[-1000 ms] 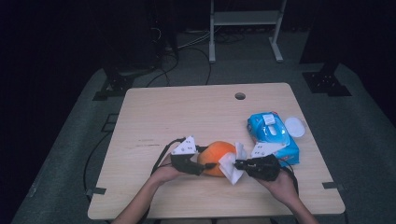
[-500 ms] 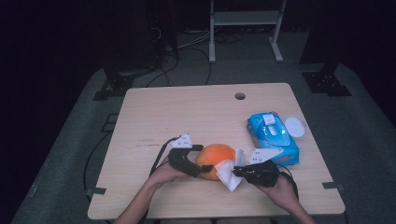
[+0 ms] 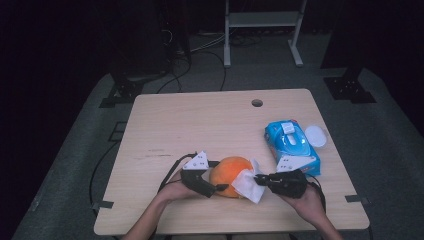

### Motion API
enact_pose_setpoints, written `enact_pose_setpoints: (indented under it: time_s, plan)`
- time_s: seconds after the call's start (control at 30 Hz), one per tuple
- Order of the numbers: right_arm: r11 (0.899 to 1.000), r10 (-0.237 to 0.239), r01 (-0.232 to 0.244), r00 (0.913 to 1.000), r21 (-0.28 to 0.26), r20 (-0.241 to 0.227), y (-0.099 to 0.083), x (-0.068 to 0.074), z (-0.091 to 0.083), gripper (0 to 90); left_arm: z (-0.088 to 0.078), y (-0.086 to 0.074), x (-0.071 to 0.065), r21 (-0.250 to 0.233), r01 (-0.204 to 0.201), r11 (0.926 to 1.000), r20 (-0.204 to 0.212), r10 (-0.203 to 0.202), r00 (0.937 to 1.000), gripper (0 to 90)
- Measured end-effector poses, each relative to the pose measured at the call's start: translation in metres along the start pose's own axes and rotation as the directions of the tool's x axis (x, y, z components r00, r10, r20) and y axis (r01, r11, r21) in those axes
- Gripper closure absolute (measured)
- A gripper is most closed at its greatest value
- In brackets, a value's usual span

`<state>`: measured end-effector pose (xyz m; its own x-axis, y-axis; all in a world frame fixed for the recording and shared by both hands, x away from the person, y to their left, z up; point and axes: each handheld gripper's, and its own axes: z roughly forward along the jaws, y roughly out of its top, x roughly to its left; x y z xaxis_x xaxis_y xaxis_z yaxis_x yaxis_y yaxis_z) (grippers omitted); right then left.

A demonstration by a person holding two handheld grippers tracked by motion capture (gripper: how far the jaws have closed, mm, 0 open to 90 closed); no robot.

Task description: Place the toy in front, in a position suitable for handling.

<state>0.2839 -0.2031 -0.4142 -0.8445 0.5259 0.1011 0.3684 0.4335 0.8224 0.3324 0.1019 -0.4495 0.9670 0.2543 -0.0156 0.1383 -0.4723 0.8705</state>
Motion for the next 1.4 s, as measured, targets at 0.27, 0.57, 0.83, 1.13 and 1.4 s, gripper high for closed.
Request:
enact_pose_setpoints:
  time_s: [0.27,0.57,0.83,1.13,1.4]
  plan:
    - [0.994,-0.107,0.107,0.9941,-0.014,0.018,0.031,0.018,0.030,84.7,0.005,0.004,-0.010,0.042,-0.053,0.9977,-0.026,0.054,0.9982,16.5]
    - [0.998,-0.047,0.044,0.9962,0.034,0.074,0.002,-0.004,0.017,84.7,0.003,-0.002,-0.005,0.009,-0.008,0.9999,-0.014,0.009,0.9999,16.5]
    - [0.997,-0.077,0.077,0.9969,-0.008,0.019,0.006,0.011,0.018,84.6,0.003,-0.005,0.001,-0.002,0.048,0.9988,-0.015,-0.048,0.9987,16.3]
    - [1.000,-0.002,0.002,0.9982,0.010,0.060,-0.007,-0.012,0.019,84.6,-0.001,-0.009,0.007,-0.005,0.068,0.9977,0.018,-0.068,0.9975,16.1]
    - [0.999,0.011,-0.012,0.9999,-0.044,-0.001,-0.003,-0.004,0.019,84.4,0.001,-0.008,0.006,-0.012,0.074,0.9972,0.009,-0.074,0.9972,14.0]
